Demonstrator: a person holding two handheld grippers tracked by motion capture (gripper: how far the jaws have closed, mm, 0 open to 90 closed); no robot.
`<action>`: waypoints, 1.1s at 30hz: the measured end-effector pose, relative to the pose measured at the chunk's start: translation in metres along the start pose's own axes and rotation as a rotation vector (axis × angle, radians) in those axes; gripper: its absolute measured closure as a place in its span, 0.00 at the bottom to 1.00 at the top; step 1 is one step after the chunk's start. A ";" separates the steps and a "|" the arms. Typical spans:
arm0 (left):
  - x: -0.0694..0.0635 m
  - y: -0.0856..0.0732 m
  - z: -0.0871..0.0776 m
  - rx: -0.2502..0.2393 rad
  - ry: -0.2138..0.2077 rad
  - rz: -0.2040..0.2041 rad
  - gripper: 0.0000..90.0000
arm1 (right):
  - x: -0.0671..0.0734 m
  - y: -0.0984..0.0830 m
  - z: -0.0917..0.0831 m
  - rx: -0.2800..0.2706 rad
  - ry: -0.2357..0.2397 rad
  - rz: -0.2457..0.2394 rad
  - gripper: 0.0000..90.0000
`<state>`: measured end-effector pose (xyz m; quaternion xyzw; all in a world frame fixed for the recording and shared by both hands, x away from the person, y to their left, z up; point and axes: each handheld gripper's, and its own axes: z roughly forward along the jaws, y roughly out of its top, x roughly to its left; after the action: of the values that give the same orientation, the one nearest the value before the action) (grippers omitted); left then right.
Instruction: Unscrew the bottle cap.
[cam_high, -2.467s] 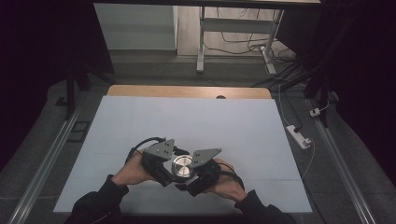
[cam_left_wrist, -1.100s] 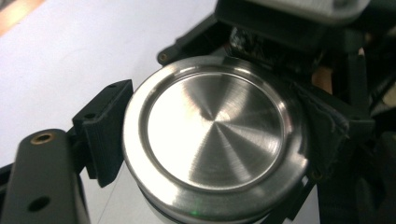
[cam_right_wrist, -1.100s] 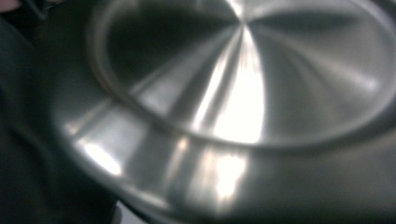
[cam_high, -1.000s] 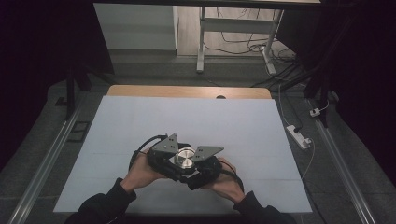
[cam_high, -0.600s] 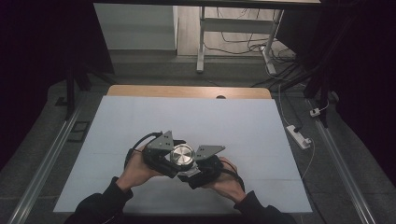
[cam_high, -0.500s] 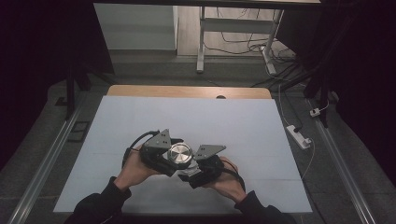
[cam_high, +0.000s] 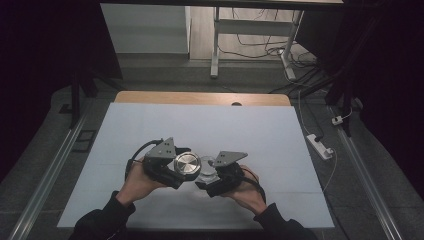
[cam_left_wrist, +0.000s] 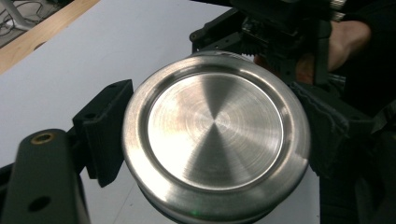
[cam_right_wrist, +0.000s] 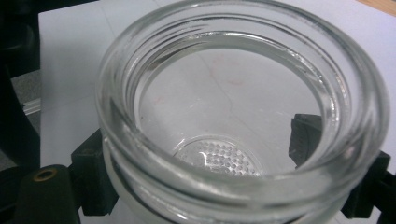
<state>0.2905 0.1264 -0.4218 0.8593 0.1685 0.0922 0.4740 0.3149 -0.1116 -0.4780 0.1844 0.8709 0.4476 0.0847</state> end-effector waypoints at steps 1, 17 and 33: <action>-0.001 0.000 -0.001 -0.002 -0.003 0.001 0.21 | -0.001 0.000 0.000 -0.001 -0.002 -0.001 0.16; -0.017 -0.006 0.000 -0.026 -0.056 0.002 0.21 | -0.014 -0.001 -0.004 -0.011 -0.045 0.032 0.16; -0.028 -0.017 0.014 -0.016 -0.087 0.005 0.21 | -0.023 0.005 -0.004 -0.028 -0.055 0.049 0.16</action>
<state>0.2659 0.1135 -0.4437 0.8593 0.1447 0.0574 0.4873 0.3356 -0.1209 -0.4721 0.2169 0.8570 0.4566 0.1003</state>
